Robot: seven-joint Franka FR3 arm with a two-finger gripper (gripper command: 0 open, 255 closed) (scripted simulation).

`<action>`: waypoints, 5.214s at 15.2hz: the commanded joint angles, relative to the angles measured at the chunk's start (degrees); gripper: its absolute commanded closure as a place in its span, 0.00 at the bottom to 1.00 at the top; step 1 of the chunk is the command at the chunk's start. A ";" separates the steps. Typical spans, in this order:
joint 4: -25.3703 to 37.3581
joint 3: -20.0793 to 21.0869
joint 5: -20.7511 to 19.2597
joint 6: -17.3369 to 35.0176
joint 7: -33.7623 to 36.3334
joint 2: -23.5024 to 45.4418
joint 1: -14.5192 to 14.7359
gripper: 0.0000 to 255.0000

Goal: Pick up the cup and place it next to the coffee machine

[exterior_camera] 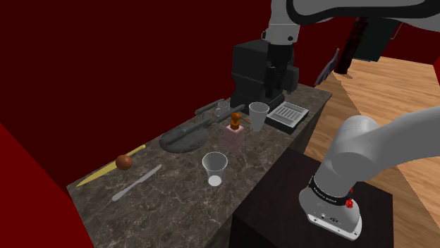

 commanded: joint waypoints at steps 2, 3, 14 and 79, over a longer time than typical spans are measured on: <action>-1.55 0.10 0.66 2.01 0.28 0.35 0.20 0.00; -3.04 0.21 1.32 4.05 0.53 0.78 0.42 0.00; -14.51 1.73 10.00 28.52 1.45 12.19 4.53 0.00; -7.17 3.65 18.67 34.61 4.59 22.75 10.76 1.00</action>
